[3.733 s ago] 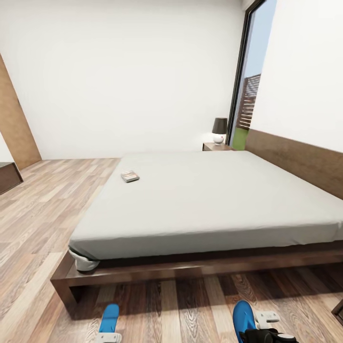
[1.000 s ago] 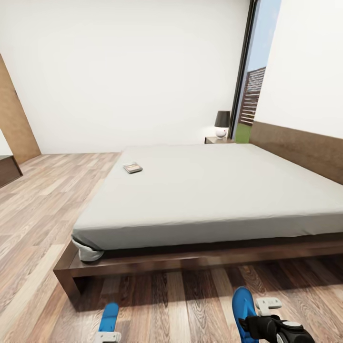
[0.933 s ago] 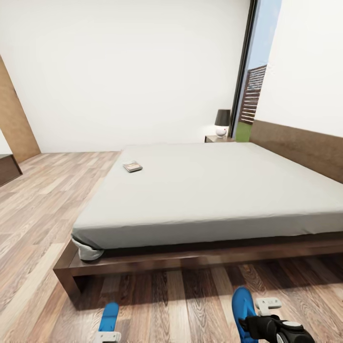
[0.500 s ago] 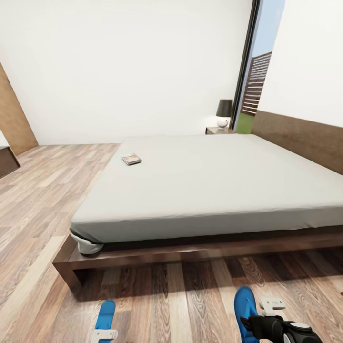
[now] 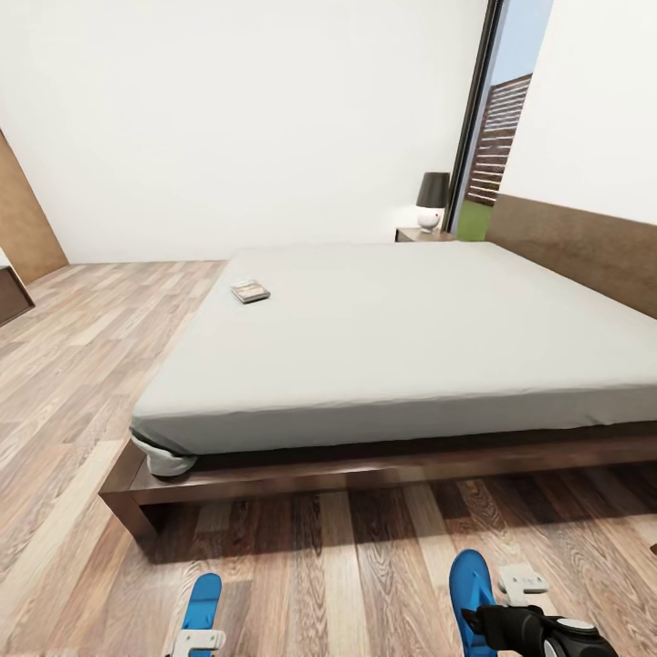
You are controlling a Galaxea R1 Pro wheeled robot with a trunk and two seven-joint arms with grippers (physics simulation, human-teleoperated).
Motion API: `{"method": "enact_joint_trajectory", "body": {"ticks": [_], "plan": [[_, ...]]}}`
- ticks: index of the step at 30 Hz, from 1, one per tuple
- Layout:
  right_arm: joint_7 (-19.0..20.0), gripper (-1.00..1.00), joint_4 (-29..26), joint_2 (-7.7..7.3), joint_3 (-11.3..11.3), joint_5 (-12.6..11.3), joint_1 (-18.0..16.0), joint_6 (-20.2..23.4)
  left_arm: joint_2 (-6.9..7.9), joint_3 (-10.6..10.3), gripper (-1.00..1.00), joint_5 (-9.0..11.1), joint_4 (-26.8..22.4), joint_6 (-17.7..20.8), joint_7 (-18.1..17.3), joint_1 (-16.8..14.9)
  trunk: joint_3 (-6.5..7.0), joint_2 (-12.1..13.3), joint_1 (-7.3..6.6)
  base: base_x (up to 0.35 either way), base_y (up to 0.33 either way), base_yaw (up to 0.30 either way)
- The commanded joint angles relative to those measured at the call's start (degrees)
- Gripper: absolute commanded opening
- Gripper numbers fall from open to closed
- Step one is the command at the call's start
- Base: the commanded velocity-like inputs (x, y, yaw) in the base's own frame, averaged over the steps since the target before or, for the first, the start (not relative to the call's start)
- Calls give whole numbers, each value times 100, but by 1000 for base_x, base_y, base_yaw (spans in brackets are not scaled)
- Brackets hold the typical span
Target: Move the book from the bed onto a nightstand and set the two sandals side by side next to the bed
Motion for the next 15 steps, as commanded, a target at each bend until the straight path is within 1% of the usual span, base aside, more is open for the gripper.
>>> {"method": "enact_joint_trajectory", "body": {"ticks": [1,8,11,15], "plan": [[23,-100,-4,2,-6,-1,-3,28,2,-50,-100,46,-1,-20,25,-1,-5,-2,-1,0,0,0],[23,-100,0,15,-2,11,-3,28,4,-66,-100,40,-1,-103,17,2,-5,-2,-1,4,11,0],[25,-100,1,20,-2,14,-3,27,4,-67,-100,39,-1,-120,12,2,-5,-2,-1,90,134,0],[24,-100,9,25,12,9,-3,27,3,-67,-100,39,-1,-132,10,2,-5,-2,-1,152,172,0]]}}
